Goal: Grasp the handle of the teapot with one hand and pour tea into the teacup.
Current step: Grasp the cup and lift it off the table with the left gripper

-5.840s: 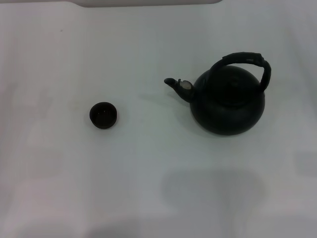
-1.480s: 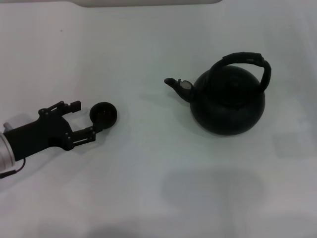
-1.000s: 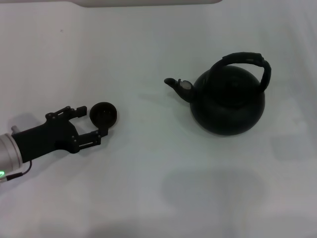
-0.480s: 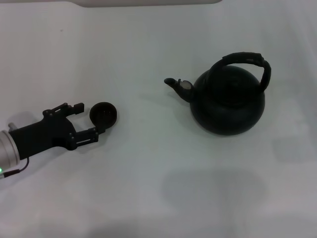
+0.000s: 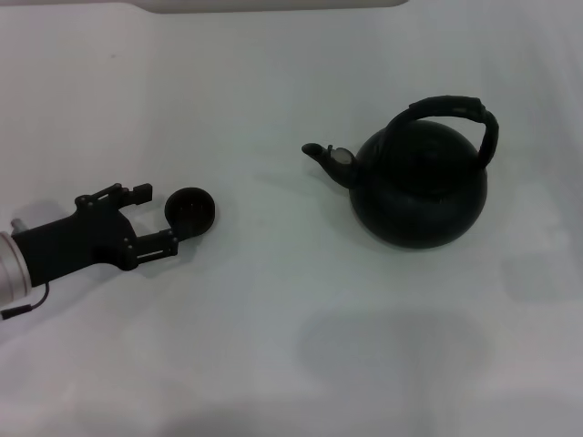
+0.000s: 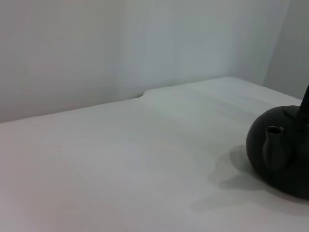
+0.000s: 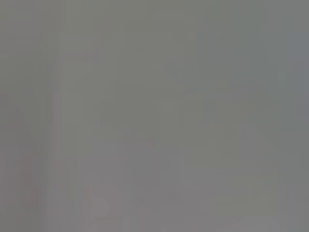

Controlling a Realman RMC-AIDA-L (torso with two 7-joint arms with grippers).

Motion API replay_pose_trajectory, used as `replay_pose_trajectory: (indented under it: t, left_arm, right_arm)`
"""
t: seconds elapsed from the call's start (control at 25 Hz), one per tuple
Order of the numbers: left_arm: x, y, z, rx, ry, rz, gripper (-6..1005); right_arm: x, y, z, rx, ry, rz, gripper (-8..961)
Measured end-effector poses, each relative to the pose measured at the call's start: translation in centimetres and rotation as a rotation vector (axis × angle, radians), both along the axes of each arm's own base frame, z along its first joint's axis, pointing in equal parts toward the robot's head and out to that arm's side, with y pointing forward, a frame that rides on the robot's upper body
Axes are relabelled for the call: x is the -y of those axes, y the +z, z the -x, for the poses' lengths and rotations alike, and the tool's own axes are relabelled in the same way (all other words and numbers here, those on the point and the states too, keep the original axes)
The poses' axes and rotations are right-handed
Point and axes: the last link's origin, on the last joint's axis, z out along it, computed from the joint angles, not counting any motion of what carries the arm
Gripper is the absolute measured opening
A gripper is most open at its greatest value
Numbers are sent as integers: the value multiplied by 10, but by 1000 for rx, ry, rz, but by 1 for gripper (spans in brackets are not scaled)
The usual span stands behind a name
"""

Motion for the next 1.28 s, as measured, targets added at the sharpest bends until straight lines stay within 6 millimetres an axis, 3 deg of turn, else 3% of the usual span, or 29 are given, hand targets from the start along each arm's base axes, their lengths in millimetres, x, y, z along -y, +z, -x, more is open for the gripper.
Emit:
replay_pose_trajectory:
  t: [1.28]
  left_arm:
    - [-11,-5,-2,-63,-24,12,869]
  right_arm:
    - [6,-1,1,3,13,2,750]
